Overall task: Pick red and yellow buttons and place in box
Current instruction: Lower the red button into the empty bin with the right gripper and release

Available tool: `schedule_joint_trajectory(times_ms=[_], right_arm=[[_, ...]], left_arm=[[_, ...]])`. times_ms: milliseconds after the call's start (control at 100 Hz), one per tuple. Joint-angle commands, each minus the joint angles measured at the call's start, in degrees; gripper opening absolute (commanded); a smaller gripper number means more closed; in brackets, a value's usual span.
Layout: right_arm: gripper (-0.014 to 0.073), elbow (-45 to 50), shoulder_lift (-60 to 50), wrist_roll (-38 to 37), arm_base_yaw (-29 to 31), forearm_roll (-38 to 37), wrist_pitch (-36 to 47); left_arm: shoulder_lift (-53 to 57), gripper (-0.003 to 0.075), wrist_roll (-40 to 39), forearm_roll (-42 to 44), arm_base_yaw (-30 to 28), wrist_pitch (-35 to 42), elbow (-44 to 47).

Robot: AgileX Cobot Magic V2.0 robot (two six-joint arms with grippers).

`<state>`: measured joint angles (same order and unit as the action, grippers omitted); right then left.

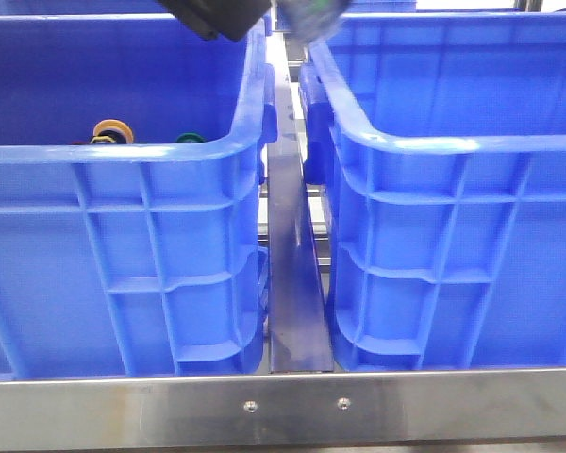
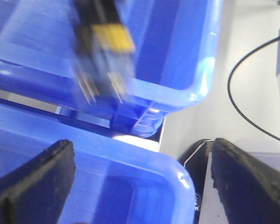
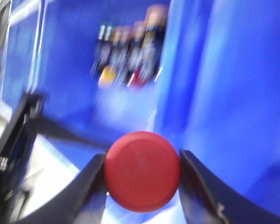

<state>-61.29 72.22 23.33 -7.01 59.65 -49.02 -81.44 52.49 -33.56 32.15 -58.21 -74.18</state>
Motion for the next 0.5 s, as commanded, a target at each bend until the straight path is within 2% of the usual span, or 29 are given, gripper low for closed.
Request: schedule_joint_trajectory(times_ms=[0,110,270,490], right_arm=[[0.0203,-2.06,-3.50,4.69,2.42,0.10,4.11],[0.0203,-1.87,-4.65,8.10,3.41,-6.13,10.43],[0.0203,0.69,-4.01,8.96,3.41,-14.00,20.14],[0.0203,4.98,-0.78,12.86,3.41,-15.28,36.58]], left_arm=[[2.16,0.0564,0.10,-2.95,0.40,0.89,-1.50],[2.16,0.0564,0.10,-2.95,0.40,0.89,-1.50],[2.16,0.0564,0.10,-2.98,0.40,0.89,-1.50],[2.16,0.0564,0.10,-3.08,0.40,0.89,-1.50]])
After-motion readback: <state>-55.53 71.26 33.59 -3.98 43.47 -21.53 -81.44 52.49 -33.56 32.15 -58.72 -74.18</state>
